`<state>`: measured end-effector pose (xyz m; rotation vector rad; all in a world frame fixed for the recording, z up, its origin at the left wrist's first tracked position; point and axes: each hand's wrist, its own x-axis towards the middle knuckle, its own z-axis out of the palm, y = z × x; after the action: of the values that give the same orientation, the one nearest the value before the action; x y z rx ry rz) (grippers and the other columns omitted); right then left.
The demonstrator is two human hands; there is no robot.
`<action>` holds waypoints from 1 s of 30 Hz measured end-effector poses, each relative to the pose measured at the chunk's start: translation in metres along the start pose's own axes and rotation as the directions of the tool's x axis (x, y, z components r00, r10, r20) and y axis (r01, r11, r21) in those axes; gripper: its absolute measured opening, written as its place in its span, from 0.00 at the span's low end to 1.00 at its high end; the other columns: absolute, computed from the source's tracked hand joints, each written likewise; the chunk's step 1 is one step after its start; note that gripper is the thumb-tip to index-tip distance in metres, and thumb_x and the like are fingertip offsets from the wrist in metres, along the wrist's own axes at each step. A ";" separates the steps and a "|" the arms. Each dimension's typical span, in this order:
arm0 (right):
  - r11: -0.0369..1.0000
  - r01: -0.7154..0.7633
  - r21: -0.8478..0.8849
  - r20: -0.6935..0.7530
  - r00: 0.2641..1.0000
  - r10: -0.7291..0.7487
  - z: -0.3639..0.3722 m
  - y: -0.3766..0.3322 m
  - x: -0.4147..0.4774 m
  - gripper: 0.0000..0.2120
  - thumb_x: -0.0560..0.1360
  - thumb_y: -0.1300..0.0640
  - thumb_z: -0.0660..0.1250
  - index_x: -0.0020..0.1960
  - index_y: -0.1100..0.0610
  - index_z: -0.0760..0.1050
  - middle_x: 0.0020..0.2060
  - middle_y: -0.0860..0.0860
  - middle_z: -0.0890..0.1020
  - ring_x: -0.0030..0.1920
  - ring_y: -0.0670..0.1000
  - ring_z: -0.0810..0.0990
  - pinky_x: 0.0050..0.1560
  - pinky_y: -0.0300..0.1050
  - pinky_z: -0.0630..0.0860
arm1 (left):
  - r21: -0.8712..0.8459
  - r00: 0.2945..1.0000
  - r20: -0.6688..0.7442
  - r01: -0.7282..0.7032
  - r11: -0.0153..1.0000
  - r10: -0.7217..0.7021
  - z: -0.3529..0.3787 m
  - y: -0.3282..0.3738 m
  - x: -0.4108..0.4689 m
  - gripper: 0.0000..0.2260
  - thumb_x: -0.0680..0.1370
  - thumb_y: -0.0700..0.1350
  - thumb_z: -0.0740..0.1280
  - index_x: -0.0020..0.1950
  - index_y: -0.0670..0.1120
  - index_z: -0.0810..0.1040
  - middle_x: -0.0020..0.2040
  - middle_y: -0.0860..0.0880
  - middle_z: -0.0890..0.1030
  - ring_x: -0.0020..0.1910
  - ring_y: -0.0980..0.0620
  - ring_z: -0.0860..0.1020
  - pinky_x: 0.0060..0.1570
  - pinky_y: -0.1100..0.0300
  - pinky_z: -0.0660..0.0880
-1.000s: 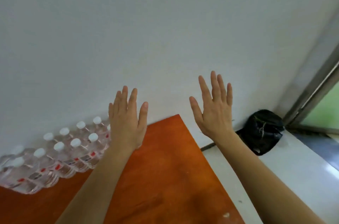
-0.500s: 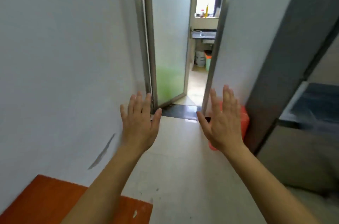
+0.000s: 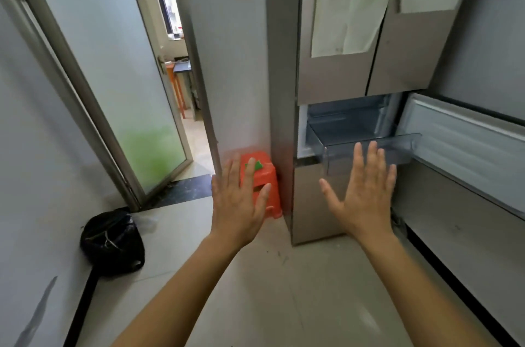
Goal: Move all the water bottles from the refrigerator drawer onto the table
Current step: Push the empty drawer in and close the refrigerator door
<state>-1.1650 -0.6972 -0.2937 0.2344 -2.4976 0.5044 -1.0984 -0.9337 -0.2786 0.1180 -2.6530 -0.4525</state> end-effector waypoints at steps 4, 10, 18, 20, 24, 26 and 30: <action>1.000 -0.027 0.012 0.029 0.999 0.027 -0.004 0.078 0.015 0.50 0.74 0.33 0.63 0.82 0.53 0.37 0.80 0.59 0.42 0.80 0.61 0.43 0.77 0.66 0.45 | -0.006 0.999 0.033 0.036 0.999 -0.036 0.054 0.063 0.023 0.31 0.80 0.66 0.44 0.80 0.54 0.48 0.82 0.49 0.46 0.80 0.47 0.43 0.77 0.40 0.49; 0.995 -0.091 0.028 0.132 0.988 0.086 0.007 0.151 0.057 0.46 0.76 0.30 0.55 0.80 0.48 0.32 0.79 0.57 0.35 0.80 0.59 0.38 0.78 0.64 0.44 | 0.068 0.998 0.056 -0.013 0.998 0.010 0.111 0.127 0.059 0.30 0.80 0.68 0.43 0.79 0.59 0.40 0.81 0.53 0.38 0.76 0.53 0.29 0.74 0.48 0.35; 0.994 -0.107 0.033 0.240 0.966 0.096 0.081 0.204 0.127 0.43 0.78 0.33 0.55 0.81 0.50 0.38 0.80 0.57 0.37 0.80 0.57 0.38 0.78 0.57 0.44 | 0.122 0.996 0.090 -0.024 0.992 0.013 0.197 0.132 0.149 0.31 0.79 0.70 0.40 0.79 0.59 0.41 0.81 0.51 0.41 0.77 0.52 0.30 0.72 0.48 0.34; 0.991 -0.131 0.015 0.284 0.951 0.122 0.107 0.221 0.143 0.43 0.78 0.33 0.55 0.81 0.50 0.36 0.80 0.57 0.37 0.80 0.57 0.39 0.79 0.57 0.46 | 0.116 0.992 0.127 -0.018 0.993 0.003 0.228 0.129 0.174 0.31 0.79 0.69 0.40 0.80 0.57 0.42 0.81 0.51 0.41 0.75 0.54 0.28 0.72 0.48 0.33; 0.974 -0.227 -0.016 0.410 0.887 0.214 0.153 0.256 0.186 0.44 0.79 0.34 0.57 0.81 0.50 0.34 0.80 0.57 0.36 0.80 0.58 0.40 0.78 0.56 0.47 | 0.105 0.962 0.271 -0.041 0.994 0.011 0.285 0.125 0.229 0.33 0.79 0.67 0.39 0.81 0.54 0.43 0.81 0.47 0.39 0.77 0.49 0.31 0.75 0.44 0.39; 0.955 -0.297 -0.010 0.464 0.844 0.267 0.172 0.272 0.207 0.44 0.79 0.35 0.58 0.81 0.50 0.35 0.80 0.57 0.37 0.80 0.59 0.41 0.78 0.57 0.49 | 0.097 0.938 0.346 -0.060 0.993 0.023 0.307 0.125 0.254 0.33 0.79 0.67 0.41 0.81 0.52 0.43 0.81 0.46 0.39 0.78 0.46 0.32 0.76 0.41 0.42; 0.881 -0.470 0.062 0.521 0.768 0.373 0.202 0.298 0.239 0.43 0.79 0.39 0.62 0.82 0.52 0.39 0.80 0.57 0.40 0.80 0.59 0.45 0.78 0.59 0.54 | 0.074 0.893 0.445 -0.110 0.991 0.066 0.350 0.133 0.301 0.33 0.81 0.64 0.47 0.81 0.51 0.43 0.81 0.45 0.39 0.79 0.44 0.37 0.75 0.41 0.43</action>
<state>-1.5438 -0.5196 -0.4014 -0.1684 -3.0251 0.9791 -1.5235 -0.7516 -0.4067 -0.0883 -3.1139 -0.3507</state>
